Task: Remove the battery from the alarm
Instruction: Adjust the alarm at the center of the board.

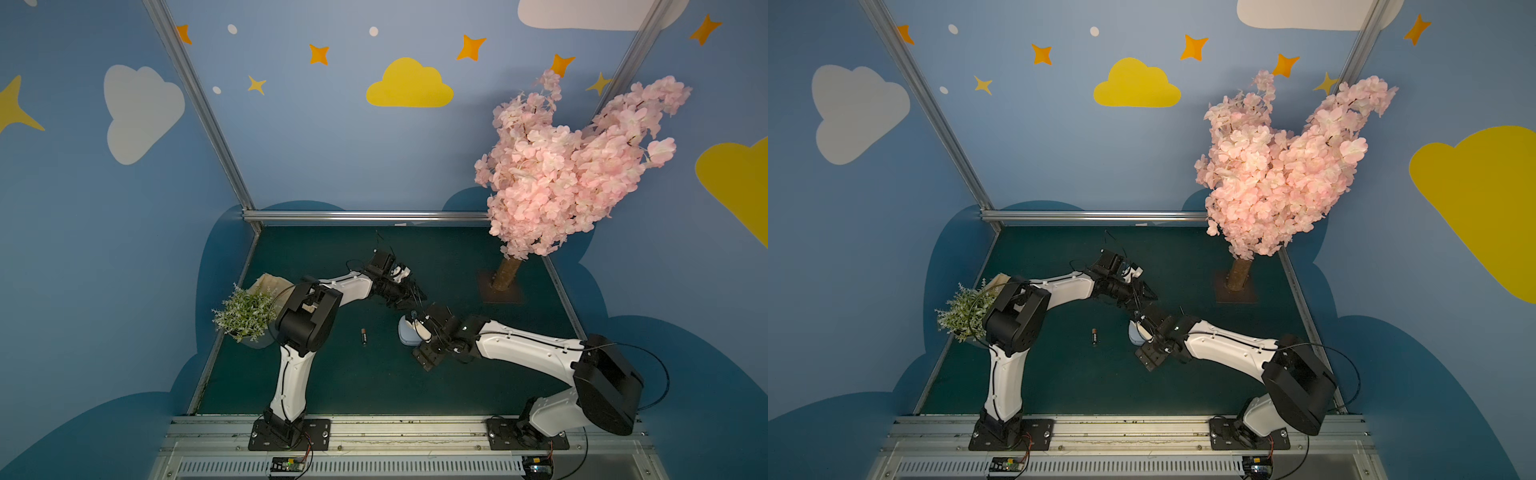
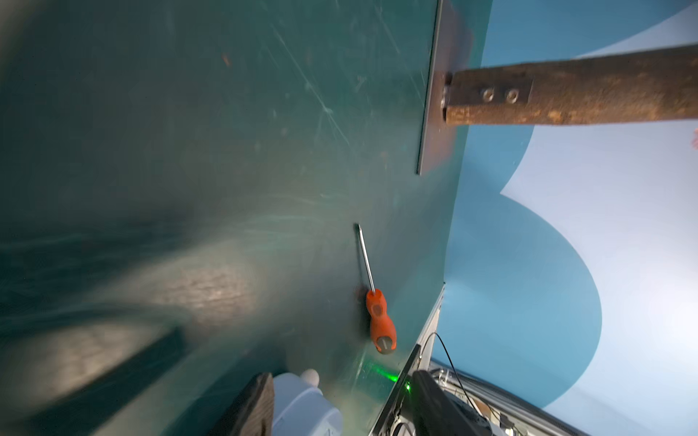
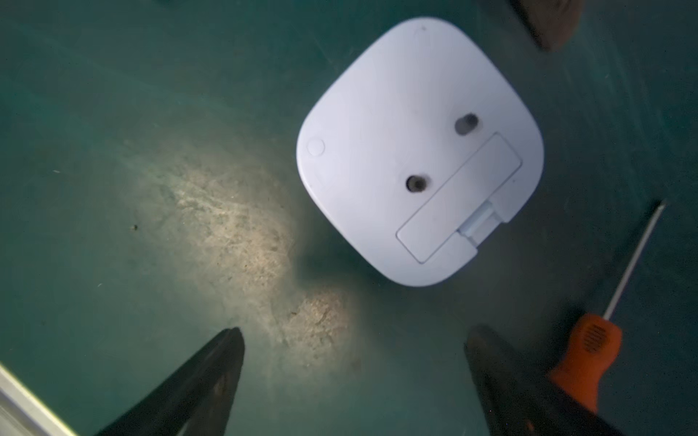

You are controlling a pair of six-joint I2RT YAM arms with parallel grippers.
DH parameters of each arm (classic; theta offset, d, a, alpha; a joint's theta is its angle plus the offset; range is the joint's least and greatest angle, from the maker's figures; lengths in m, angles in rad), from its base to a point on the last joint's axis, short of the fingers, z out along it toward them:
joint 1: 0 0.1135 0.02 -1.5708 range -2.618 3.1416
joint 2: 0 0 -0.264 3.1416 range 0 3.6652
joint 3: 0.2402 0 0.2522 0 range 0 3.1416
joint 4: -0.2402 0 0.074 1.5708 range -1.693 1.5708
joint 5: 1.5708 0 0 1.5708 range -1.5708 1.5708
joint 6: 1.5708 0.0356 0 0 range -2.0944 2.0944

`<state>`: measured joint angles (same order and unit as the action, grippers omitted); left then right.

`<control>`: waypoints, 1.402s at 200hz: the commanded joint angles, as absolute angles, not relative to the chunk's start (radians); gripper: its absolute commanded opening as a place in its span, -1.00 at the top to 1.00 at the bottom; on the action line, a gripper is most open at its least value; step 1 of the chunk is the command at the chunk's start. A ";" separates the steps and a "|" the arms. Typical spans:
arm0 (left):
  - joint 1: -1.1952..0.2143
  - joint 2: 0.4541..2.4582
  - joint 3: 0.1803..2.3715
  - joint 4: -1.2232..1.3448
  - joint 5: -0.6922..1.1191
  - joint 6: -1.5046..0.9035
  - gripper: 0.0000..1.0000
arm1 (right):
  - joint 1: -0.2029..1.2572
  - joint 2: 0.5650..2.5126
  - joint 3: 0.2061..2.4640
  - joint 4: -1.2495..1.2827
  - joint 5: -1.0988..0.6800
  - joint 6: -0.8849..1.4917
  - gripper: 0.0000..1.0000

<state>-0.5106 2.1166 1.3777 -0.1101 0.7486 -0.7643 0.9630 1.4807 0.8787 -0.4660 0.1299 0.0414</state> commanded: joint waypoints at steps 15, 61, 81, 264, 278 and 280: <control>-0.523 2.074 1.256 -0.018 0.794 -0.792 -0.21 | 0.965 1.556 0.939 -0.436 0.247 -0.022 -0.97; -0.543 1.962 1.064 0.100 0.770 -0.854 -0.21 | 0.926 1.557 0.941 -0.408 0.092 0.157 -0.96; -0.550 1.920 0.989 0.153 0.761 -0.880 -0.21 | 0.940 1.543 0.905 -0.348 0.041 0.243 -0.96; -0.565 1.794 0.733 0.249 0.670 -0.939 -0.21 | 1.083 1.588 0.958 -0.391 0.253 0.368 -0.96; -0.565 1.789 0.723 0.257 0.669 -0.942 -0.21 | 1.083 1.590 0.959 -0.400 0.258 0.383 -0.96; -0.565 1.789 0.722 0.258 0.669 -0.942 -0.21 | 1.083 1.591 0.959 -0.401 0.259 0.386 -0.97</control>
<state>-0.5575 1.8004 0.7517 0.2939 0.6594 -0.9325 1.0817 1.5967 0.9447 -0.4011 0.2287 0.3515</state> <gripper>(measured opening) 0.604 0.983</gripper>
